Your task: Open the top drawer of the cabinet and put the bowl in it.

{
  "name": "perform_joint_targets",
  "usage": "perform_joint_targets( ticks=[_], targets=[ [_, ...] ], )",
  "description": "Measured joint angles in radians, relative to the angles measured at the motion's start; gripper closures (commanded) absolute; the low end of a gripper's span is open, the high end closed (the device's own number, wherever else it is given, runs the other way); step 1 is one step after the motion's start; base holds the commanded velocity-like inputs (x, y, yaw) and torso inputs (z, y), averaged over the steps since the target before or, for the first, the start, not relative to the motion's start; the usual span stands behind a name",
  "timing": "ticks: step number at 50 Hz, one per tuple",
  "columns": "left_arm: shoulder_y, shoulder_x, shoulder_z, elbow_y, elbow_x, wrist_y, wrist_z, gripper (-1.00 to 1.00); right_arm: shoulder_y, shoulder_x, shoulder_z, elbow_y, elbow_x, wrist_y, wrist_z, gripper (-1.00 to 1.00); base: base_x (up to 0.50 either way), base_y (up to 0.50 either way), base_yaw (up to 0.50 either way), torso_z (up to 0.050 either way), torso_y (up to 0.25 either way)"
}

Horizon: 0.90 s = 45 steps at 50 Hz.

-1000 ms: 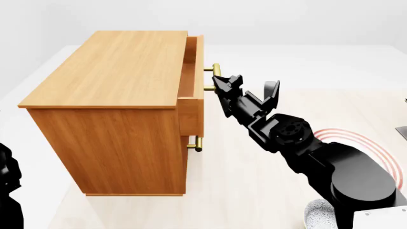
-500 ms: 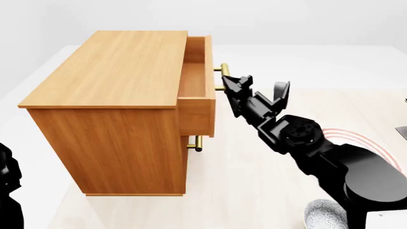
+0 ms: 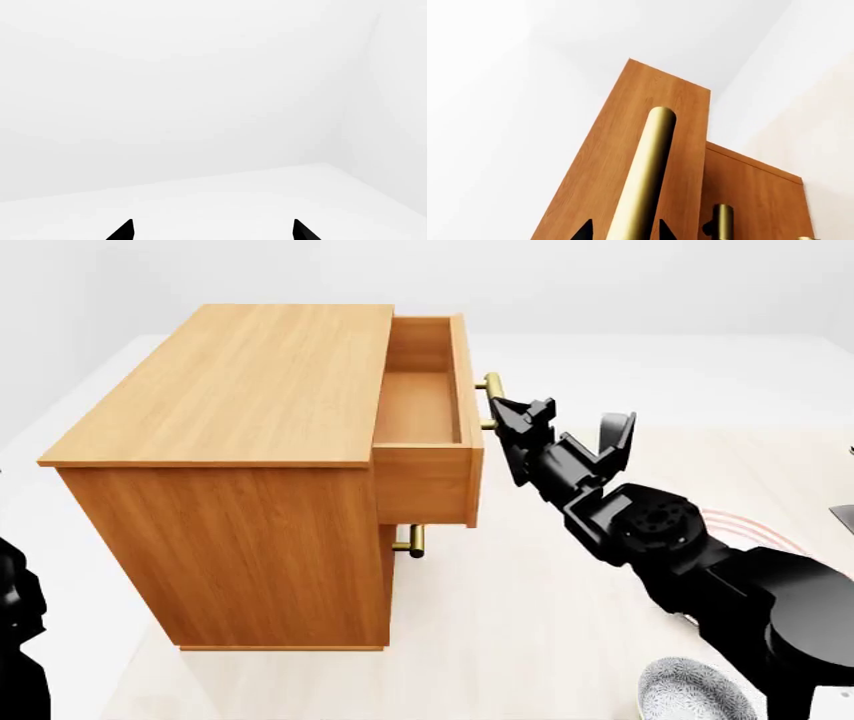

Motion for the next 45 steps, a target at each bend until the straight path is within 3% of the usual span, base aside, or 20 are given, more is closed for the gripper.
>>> perform_joint_targets(
  ticks=[39,40,45],
  targets=[
    [-0.004,0.001,0.005,0.000,0.000,-0.001,-0.003,-1.00,-0.023,0.044,0.065,-0.007,-0.044,-0.010,-0.004,1.00,0.01,0.00,0.00,0.000,0.001],
    [-0.004,0.001,0.005,0.000,0.000,-0.001,-0.003,-1.00,-0.023,0.043,0.065,-0.001,-0.045,-0.006,-0.006,-1.00,0.01,0.00,0.00,0.000,0.000],
    [-0.004,0.001,0.005,0.000,0.000,0.000,-0.004,-1.00,-0.014,0.038,0.088,0.081,-0.024,0.014,0.003,-1.00,0.00,0.00,0.00,0.000,0.000]
  ],
)
